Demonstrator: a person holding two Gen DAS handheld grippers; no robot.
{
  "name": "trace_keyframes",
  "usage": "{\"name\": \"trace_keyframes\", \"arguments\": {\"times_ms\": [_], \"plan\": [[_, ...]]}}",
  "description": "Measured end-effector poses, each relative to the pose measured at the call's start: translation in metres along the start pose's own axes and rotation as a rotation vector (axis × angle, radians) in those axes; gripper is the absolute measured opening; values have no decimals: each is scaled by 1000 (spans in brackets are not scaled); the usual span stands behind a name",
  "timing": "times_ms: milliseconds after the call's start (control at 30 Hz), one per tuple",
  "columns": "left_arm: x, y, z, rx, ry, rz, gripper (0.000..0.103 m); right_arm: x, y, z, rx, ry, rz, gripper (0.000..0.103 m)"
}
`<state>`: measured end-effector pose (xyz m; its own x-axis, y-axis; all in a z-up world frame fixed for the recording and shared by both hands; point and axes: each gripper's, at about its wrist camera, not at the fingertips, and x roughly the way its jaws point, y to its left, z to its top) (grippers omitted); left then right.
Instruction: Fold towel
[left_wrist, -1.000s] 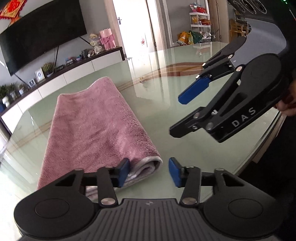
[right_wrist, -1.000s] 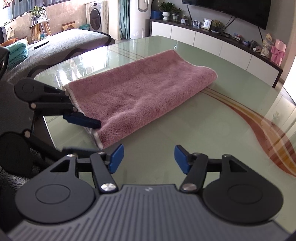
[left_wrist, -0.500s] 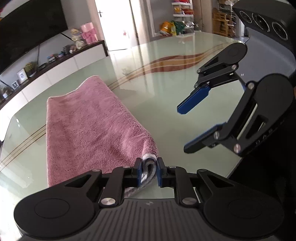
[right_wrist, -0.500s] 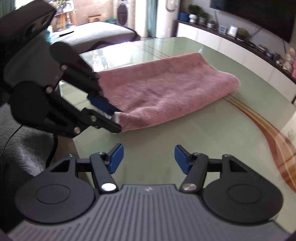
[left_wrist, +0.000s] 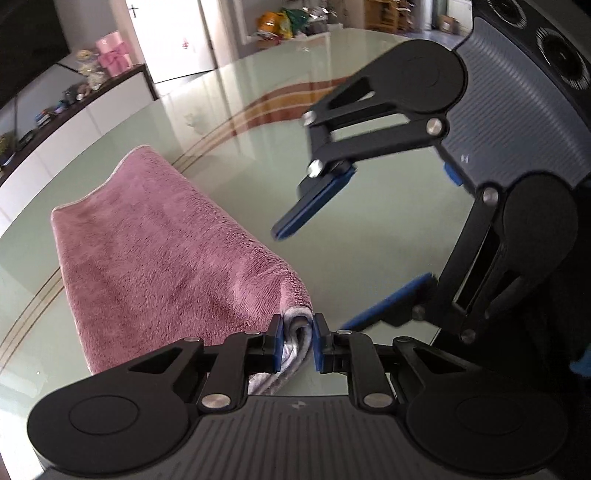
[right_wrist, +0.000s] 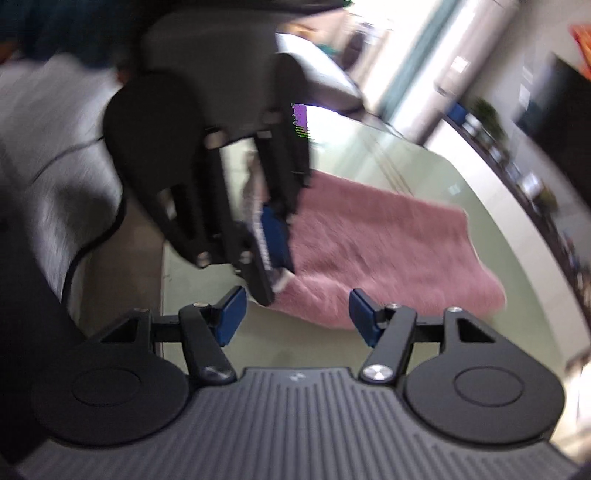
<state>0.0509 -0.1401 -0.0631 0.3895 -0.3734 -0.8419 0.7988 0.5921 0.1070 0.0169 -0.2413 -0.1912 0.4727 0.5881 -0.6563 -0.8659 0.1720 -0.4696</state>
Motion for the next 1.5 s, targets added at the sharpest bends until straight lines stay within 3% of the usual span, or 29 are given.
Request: {"name": "trace_keyframes", "arguments": {"times_ms": [133,200,300,667,700,767,900,1100,1500], "plan": [[2,3,2,37,22,-26,18,13,6,3,-122,28,27,51],[1,4,4,50,31,-38,18,19,7,5,-160,26,37,37],[0,6,5,54,37,-56,18,22,6,7,-175,13,42,32],[-6,20,-3,24,-7,-86,16,22,-1,11,-152,-4,66,30],[-7,21,-4,22,-12,-88,17,24,0,12,-162,5,66,29],[-13,23,-6,11,-34,-106,33,27,4,11,-190,27,61,27],[-29,31,-11,-22,-90,-131,38,22,6,9,-164,42,67,19],[-38,27,-35,55,-64,-29,55,23,-6,12,-83,59,94,15],[-29,15,-66,130,-40,116,56,3,-53,12,228,2,168,13]]}}
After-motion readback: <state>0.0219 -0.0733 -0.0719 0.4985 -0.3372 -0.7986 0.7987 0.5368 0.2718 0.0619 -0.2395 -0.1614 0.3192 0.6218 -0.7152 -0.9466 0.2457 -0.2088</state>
